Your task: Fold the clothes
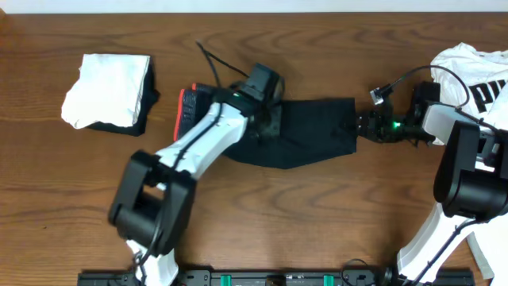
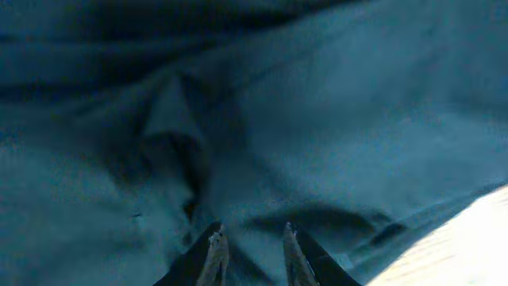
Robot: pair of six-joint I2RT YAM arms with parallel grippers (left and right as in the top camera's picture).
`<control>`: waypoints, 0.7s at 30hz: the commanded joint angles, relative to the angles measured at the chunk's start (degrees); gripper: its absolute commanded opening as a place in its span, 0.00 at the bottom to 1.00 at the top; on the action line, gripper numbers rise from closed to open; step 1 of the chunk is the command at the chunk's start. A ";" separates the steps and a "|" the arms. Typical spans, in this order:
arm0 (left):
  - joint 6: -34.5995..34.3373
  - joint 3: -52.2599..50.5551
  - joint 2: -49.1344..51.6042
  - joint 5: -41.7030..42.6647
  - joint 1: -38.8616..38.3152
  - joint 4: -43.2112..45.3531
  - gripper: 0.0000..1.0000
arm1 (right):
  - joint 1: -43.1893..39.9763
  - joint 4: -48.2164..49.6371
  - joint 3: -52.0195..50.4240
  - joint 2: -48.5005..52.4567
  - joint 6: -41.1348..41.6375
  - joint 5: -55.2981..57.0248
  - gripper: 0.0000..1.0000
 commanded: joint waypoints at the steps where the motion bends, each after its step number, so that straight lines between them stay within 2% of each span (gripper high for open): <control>1: -0.55 0.22 2.99 0.42 -0.70 0.70 0.27 | 0.68 -0.50 -0.70 0.52 0.63 6.67 0.64; 15: -0.55 0.22 7.26 0.39 -0.94 2.75 0.27 | 3.76 0.96 -0.76 0.52 4.13 6.64 0.62; 20: -0.55 0.22 7.26 0.39 -0.94 2.89 0.27 | 5.35 3.45 -0.76 0.52 5.73 6.64 0.48; 21: -0.52 0.22 7.26 0.39 -0.94 2.86 0.27 | 5.33 3.61 -0.76 0.52 5.79 6.64 0.43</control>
